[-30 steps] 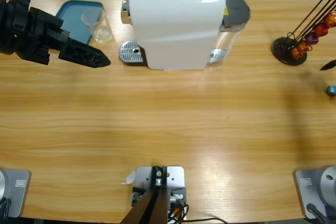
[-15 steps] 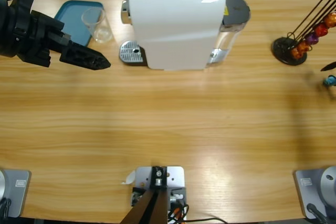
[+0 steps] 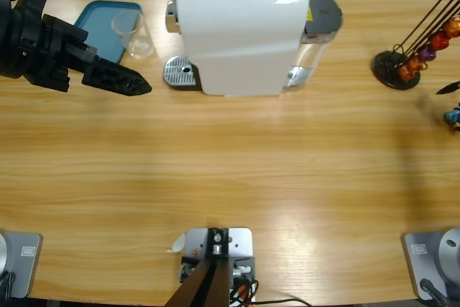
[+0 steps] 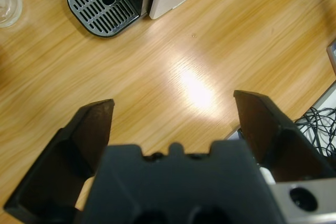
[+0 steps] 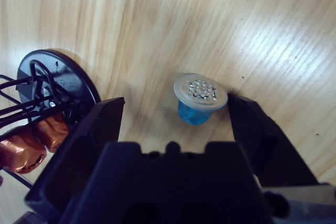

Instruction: Pour coffee

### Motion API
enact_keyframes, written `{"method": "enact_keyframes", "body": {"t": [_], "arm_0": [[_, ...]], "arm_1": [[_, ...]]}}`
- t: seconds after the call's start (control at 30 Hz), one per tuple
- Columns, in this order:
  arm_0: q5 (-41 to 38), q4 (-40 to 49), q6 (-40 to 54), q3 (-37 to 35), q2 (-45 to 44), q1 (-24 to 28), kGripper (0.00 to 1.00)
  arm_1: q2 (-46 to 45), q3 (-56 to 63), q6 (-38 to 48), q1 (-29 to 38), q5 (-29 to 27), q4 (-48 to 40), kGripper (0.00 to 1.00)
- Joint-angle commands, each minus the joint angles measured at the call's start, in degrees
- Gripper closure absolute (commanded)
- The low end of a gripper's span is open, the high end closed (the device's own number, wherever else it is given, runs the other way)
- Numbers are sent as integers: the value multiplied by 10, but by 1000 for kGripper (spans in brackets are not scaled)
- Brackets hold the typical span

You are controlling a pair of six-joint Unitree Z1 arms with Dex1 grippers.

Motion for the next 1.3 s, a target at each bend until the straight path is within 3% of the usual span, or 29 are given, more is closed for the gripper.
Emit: {"method": "enact_keyframes", "body": {"t": [0.03, 0.17, 0.93, 1.0, 1.07, 1.3], "arm_0": [[-7, -6, 5, 21, -8, 14, 13], [-7, -7, 5, 21, -8, 15, 13], [-7, -8, 6, 27, -7, 15, 13], [-7, -8, 6, 27, -8, 15, 13], [-7, -8, 6, 27, -8, 15, 13], [-7, -8, 6, 27, -8, 15, 13]], "arm_1": [[20, 21, 1, -7, 13, -13, 193], [10, 23, -11, -7, 13, -11, 239], [15, 24, -47, -7, -25, -6, 244], [18, 24, -47, -7, -20, -6, 262], [18, 24, -47, -7, -21, -6, 350], [20, 23, -46, -7, -19, -6, 377]]}}
